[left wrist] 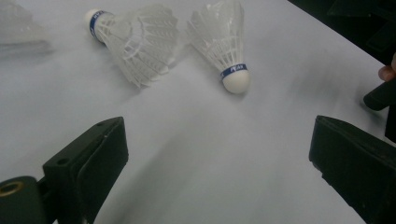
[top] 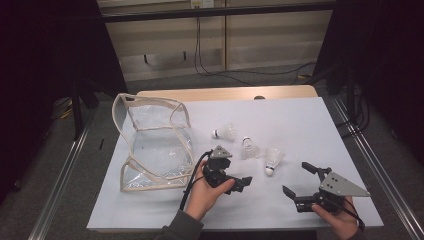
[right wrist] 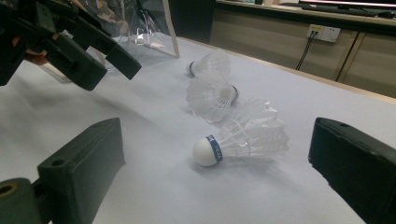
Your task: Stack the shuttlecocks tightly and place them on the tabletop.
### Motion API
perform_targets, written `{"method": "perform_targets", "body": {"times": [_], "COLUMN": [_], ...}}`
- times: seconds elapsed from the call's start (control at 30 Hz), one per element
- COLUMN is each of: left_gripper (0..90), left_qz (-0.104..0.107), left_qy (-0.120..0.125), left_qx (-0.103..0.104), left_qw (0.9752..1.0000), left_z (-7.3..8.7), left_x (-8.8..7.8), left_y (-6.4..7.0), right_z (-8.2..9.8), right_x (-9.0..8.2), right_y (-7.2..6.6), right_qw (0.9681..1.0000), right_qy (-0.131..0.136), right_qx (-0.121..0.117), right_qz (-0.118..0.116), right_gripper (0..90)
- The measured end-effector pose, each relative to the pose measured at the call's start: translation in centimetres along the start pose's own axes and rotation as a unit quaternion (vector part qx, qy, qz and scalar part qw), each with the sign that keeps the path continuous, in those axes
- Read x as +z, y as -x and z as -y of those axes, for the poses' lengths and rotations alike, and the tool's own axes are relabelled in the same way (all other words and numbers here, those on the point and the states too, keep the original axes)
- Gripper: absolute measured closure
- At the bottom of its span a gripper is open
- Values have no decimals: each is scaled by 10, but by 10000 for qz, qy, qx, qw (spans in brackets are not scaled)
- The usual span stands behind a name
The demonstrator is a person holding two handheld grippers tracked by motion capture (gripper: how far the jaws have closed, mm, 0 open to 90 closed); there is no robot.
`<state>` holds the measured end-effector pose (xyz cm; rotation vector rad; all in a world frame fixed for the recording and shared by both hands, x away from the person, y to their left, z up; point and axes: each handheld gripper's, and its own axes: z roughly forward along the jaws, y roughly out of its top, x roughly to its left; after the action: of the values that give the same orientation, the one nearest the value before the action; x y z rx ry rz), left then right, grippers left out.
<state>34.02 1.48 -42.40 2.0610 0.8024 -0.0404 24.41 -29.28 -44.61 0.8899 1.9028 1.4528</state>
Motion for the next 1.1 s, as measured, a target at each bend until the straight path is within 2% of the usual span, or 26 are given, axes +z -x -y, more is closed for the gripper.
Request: {"method": "perform_targets", "body": {"times": [0.23, 0.37, 0.67, 0.73, 0.9, 1.1], "left_gripper": [47, 47, 42, 42, 42, 42], "left_qz": [222, 291, 354, 378, 349, 459], "left_qy": [-67, -161, -112, -176, -159, -229], "left_qx": [27, 123, 192, 256, 332, 431], "left_qw": [9997, 9994, 9991, 9988, 9987, 9978], "left_z": [12, 18, 27, 30, 36, 40], "left_x": [-1, -4, -12, -15, -22, -26], "left_y": [0, 0, -5, -6, -8, -7], "right_z": [0, 0, -1, -1, -1, -1], "right_x": [0, 0, -1, -1, -1, 0], "right_y": [0, 0, -1, -1, -1, -1], "right_qw": [10000, 10000, 10000, 10000, 10000, 10000], "right_qy": [2, 13, 6, 4, 5, 19], "right_qx": [10, 24, 13, 12, 9, 9], "right_qz": [6, 2, 7, 9, 3, 7], "right_gripper": [27, 28, 27, 27, 27, 27]}}
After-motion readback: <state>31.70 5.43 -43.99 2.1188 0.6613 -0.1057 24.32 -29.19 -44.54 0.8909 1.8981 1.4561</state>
